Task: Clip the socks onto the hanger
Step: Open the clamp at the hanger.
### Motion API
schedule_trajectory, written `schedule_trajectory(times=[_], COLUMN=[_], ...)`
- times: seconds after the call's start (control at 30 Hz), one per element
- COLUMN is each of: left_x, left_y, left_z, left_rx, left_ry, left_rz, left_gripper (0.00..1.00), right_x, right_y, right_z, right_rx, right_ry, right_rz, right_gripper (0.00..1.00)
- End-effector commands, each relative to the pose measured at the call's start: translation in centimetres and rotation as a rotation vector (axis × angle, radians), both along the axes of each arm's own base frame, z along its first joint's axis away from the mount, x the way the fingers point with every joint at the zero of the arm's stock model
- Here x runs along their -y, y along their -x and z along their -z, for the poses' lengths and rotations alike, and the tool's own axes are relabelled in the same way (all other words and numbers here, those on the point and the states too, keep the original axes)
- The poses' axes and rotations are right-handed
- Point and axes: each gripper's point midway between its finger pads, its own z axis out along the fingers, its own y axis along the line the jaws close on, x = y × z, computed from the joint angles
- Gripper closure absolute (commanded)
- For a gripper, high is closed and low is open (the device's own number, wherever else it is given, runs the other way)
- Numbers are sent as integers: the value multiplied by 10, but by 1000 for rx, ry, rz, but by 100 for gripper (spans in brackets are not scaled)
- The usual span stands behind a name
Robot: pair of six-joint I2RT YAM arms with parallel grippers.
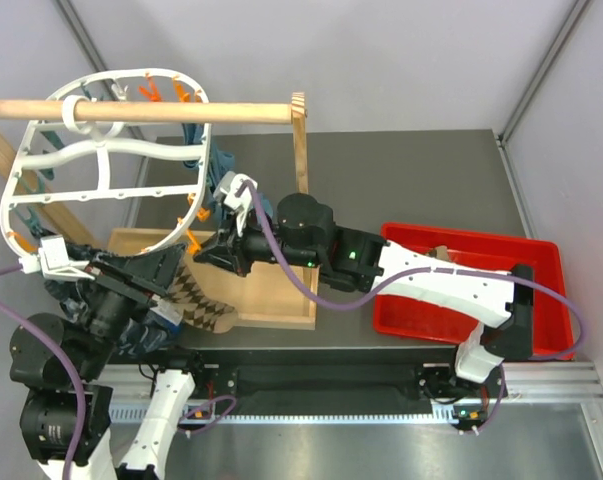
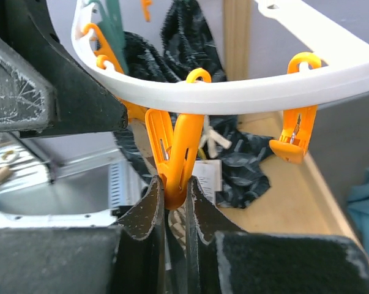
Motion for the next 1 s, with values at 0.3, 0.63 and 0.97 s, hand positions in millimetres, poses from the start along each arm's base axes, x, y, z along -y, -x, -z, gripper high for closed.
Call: schedule_trajectory(times=[0.3,0.63,0.97], left_x=[-11,-15,-9], left_y=[-18,-38,-49], left_z=[19,30,23], left_rx=[-136,-134,-43], left_ry=[72,104,96], left_rz=[-84,-113,-75], left_gripper=[48,39,32], right_x=[17,16,13], right_y=[-13,-14,-12], right_z=[-52,-53,-53], right_rx=[223,241,247], right_ry=[-63,-52,-45], right_rz=[246,265,261], right_gripper=[100,100,100])
